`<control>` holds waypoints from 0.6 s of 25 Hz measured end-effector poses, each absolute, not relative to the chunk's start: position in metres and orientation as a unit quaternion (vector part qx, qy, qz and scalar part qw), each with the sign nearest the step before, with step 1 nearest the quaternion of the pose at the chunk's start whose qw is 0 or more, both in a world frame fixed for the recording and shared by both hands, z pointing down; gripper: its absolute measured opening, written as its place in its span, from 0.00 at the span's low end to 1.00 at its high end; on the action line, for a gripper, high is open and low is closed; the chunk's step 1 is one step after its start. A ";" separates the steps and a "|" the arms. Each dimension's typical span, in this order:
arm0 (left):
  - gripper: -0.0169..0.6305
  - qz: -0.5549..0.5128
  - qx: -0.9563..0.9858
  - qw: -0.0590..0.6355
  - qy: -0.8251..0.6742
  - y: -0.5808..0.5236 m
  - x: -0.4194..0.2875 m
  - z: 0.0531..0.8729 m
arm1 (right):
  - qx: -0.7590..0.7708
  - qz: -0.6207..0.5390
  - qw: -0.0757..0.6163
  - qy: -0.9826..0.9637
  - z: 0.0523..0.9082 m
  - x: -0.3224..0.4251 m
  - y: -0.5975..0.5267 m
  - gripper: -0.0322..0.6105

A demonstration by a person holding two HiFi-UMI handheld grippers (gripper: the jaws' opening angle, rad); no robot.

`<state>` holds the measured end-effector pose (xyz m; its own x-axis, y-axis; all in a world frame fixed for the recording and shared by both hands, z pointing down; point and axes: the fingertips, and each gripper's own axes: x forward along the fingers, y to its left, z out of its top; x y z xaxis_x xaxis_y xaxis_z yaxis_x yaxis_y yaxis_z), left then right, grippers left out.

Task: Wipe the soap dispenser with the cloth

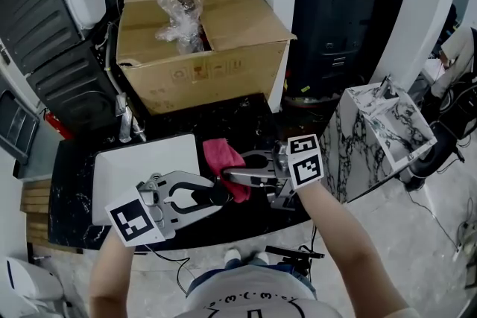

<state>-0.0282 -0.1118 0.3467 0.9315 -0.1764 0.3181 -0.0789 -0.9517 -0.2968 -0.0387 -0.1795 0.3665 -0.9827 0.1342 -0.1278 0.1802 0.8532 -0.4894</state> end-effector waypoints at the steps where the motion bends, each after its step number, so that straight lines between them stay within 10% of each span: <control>1: 0.17 -0.174 -0.972 0.143 0.066 -0.113 -0.027 0.347 | 0.080 -0.262 0.043 0.961 0.368 -0.040 -0.182 0.13; 15: 0.18 -0.199 -0.965 0.165 0.044 -0.106 -0.009 0.352 | 0.035 -0.263 -0.063 0.962 0.417 -0.078 -0.207 0.13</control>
